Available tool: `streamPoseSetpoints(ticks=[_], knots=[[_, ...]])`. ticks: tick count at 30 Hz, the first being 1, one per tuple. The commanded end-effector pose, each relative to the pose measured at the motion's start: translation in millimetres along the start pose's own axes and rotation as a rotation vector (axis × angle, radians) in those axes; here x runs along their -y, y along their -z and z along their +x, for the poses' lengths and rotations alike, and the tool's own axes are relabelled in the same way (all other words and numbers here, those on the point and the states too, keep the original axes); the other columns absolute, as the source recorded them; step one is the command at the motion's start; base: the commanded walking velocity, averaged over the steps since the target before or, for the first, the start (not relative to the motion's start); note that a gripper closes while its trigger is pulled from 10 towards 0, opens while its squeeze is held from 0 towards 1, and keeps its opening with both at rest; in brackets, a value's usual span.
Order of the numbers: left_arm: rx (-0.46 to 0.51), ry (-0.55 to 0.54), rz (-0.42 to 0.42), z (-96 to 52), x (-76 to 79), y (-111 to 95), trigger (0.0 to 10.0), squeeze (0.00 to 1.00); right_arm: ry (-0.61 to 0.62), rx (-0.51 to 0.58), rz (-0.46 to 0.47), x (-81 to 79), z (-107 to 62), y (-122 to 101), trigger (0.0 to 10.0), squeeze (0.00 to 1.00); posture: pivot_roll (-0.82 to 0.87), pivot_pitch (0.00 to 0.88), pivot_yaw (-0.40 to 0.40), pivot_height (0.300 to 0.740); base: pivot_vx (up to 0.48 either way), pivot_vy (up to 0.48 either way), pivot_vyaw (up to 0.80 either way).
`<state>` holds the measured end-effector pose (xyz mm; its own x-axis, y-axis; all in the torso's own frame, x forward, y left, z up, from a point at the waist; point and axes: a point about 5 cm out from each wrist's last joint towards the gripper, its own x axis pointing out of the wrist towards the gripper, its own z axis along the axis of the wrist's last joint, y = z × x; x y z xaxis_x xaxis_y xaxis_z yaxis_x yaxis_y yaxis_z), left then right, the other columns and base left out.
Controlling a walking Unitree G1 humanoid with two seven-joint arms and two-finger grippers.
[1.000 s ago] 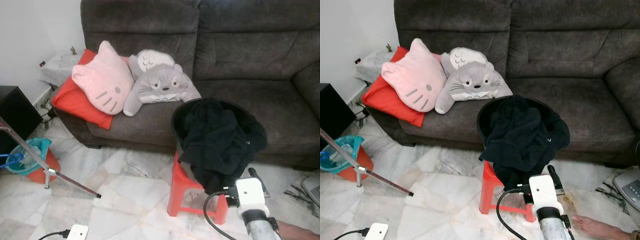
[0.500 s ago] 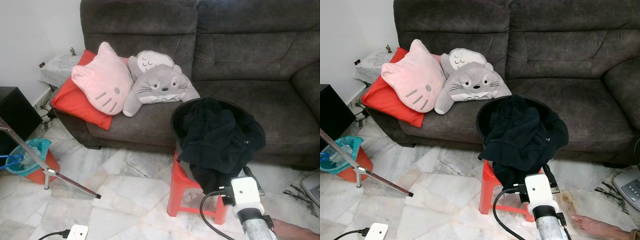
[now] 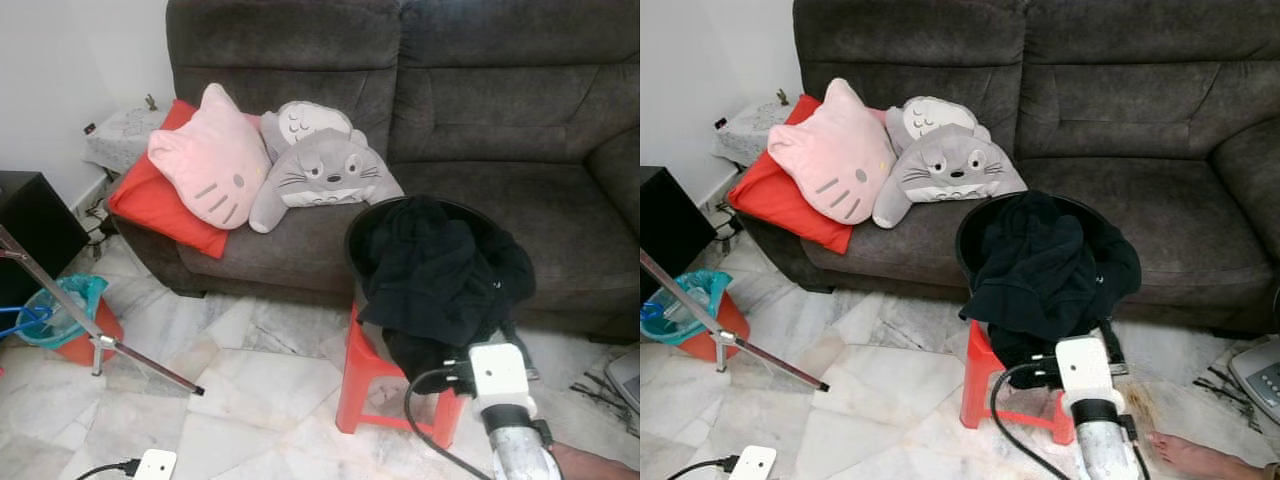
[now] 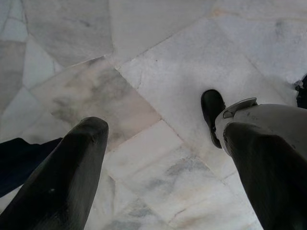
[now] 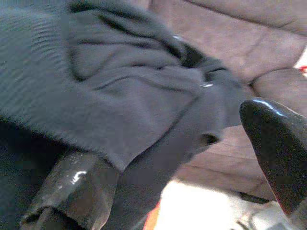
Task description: Hang hanger
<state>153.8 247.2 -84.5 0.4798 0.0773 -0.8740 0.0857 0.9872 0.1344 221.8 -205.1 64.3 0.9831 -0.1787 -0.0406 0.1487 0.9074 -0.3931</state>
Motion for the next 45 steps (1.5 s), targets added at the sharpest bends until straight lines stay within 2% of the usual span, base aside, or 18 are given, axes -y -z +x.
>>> streamPoseSetpoints(ticks=[1,6,10,13,17,22,28,33,35,37,41,45], knots=[[-0.006,-0.012,0.0,-1.1,-4.1,3,10.0,0.0,0.026,-0.005,-0.007,2.2,1.7,-1,10.0,0.0,-0.07,0.0,0.081,0.74,0.0,0.0,0.0],[-0.006,-0.012,0.001,-1.1,-4.2,3,10.0,0.0,0.059,0.012,-0.011,6.7,7.4,-7,10.0,0.0,-0.07,0.0,0.082,0.74,0.0,0.0,0.0],[-0.006,-0.011,0.002,-1.1,-4.0,3,10.0,0.0,0.05,0.009,-0.012,3.7,13.6,-9,10.0,0.0,-0.06,0.0,0.081,0.74,0.0,0.0,0.0],[-0.006,-0.011,0.002,-1.1,-4.0,3,10.0,0.0,0.038,0.013,-0.001,1.6,16.9,-11,10.0,0.0,-0.06,0.0,0.083,0.74,0.0,0.0,0.0],[-0.006,-0.013,0.009,-1.0,-3.9,2,10.0,0.0,-0.018,0.07,0.031,-3.6,31.2,-27,10.0,0.0,-0.06,0.0,0.083,0.74,0.0,0.0,0.0],[-0.007,-0.012,0.019,-1.0,-4.0,2,10.0,0.0,-0.054,0.089,0.04,-6.0,40.0,-36,10.0,0.0,-0.06,0.0,0.083,0.74,0.0,0.0,0.0],[-0.008,-0.008,0.032,-0.9,-3.9,2,10.0,0.0,-0.045,0.143,0.077,0.2,56.0,-55,10.0,0.0,-0.06,0.0,0.086,0.74,0.0,0.0,0.0],[-0.007,-0.009,0.033,-0.8,-3.9,1,10.0,0.0,-0.038,0.175,0.077,4.5,61.5,-64,10.0,0.0,-0.06,0.0,0.087,0.74,0.0,0.0,0.0],[-0.007,-0.01,0.033,-0.8,-4.1,1,10.0,0.0,-0.015,0.185,0.104,9.9,65.0,-69,10.0,0.0,-0.06,0.0,0.089,0.74,0.0,0.0,0.0],[-0.008,-0.009,0.035,-0.8,-3.9,1,10.0,0.0,-0.011,0.191,0.143,12.1,65.5,-72,10.0,0.0,-0.06,0.0,0.089,0.74,0.0,0.0,0.0],[-0.008,-0.009,0.035,-0.8,-4.0,1,10.0,0.0,-0.026,0.199,0.154,11.8,64.3,-74,10.0,0.0,-0.06,0.0,0.089,0.74,0.0,0.0,0.0],[-0.007,-0.009,0.035,-0.8,-4.1,1,10.0,0.0,0.012,0.24,0.176,19.1,63.8,-82,10.0,0.0,-0.06,0.0,0.09,0.74,0.0,0.0,0.0]])
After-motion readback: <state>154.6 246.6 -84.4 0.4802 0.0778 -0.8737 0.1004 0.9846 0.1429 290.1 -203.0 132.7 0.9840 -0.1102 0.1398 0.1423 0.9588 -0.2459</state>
